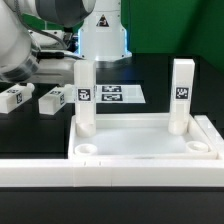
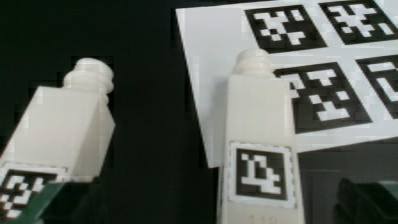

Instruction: Assemble desk

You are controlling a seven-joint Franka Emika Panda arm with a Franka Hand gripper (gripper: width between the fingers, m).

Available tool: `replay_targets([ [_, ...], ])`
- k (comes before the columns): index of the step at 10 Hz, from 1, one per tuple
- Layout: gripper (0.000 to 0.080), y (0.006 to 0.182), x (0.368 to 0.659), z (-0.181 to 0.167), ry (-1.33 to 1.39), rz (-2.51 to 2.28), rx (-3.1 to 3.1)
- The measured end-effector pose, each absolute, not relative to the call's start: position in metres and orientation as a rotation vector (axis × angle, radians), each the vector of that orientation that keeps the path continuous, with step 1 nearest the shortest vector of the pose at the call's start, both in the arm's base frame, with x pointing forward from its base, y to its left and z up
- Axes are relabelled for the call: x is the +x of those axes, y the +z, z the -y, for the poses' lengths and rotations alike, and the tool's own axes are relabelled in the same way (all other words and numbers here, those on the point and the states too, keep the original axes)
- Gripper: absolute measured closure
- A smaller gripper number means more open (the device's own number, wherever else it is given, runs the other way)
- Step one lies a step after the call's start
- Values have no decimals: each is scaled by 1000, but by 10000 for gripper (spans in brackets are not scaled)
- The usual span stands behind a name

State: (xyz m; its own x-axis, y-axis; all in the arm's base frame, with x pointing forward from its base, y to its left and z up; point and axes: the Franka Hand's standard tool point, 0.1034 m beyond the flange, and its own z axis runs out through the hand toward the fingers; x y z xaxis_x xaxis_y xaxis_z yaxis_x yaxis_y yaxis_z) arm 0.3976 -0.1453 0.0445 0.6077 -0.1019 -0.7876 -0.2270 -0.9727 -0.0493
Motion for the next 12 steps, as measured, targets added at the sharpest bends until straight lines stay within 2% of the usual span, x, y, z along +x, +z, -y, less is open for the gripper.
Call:
replay_targets([
  [1,151,47,391,143,1390,-274,-2618],
  [5,151,46,393,142,1391,-248,-2619],
  [7,151,28,394,136,1332,-201,-2682],
  [12,151,23,394,137,1312,-200,-2696],
])
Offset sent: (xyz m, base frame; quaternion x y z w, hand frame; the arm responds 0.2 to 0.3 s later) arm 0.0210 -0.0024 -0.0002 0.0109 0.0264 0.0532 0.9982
